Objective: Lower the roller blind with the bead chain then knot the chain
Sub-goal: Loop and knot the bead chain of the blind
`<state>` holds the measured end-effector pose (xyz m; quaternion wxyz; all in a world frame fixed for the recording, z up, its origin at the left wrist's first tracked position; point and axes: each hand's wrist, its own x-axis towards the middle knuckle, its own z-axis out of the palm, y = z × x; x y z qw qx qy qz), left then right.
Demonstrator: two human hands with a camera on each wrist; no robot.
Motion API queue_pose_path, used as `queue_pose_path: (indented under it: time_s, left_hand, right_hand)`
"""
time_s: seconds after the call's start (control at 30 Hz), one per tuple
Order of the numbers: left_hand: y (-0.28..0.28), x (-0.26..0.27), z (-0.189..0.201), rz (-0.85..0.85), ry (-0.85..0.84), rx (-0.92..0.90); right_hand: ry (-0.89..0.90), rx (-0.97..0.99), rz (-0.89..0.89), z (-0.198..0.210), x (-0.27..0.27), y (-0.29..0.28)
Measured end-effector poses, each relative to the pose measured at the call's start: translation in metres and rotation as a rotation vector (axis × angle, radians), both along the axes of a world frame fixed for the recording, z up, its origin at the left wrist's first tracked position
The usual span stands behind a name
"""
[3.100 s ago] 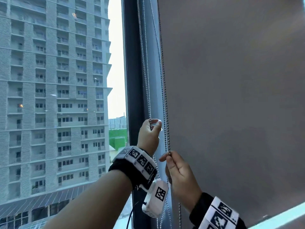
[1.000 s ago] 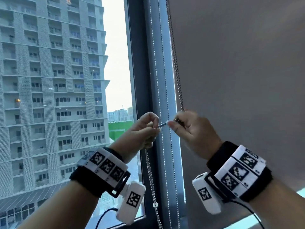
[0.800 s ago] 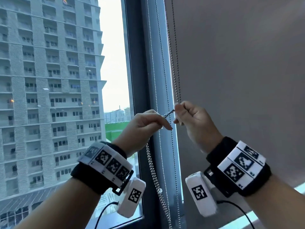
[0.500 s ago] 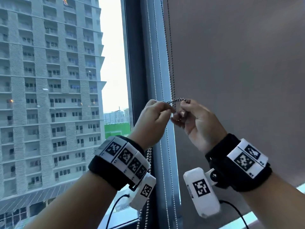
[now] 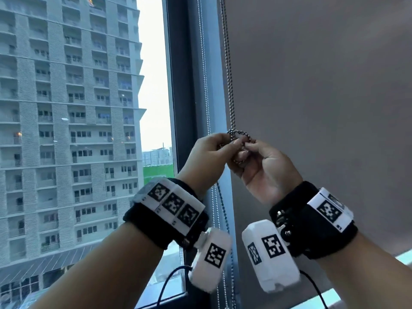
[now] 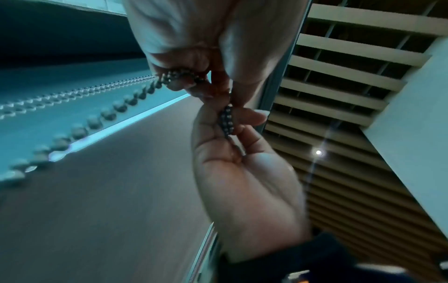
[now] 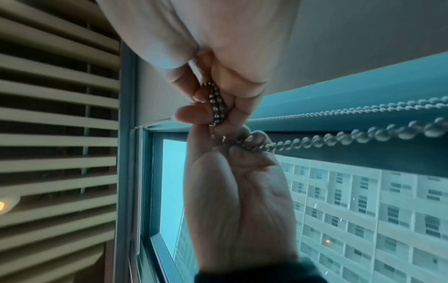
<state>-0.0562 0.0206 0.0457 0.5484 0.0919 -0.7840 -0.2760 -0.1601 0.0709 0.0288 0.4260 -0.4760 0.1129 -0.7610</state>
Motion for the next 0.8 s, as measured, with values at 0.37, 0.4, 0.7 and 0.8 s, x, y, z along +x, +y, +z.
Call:
queue_pose_path:
  time_s: [0.37,0.4,0.7,0.8]
  left_hand:
    - [0.002,0.004,0.001,-0.137,0.005,0.165]
    - [0.002,0.005,0.001,-0.167,-0.006,0.187]
    - [0.005,0.016,-0.006,-0.539,-0.120,0.442]
    - [0.003,0.022,-0.006,-0.595,-0.141,0.463]
  right_hand:
    - [0.395,-0.091,-1.035,0.005,0.007,0.000]
    - [0.449,-0.122,-1.134,0.005,0.006,-0.001]
    - [0.708,0.019,-0.671,0.017,0.011,0.013]
    - [0.683,-0.011,-0.530,0.017,0.011,0.013]
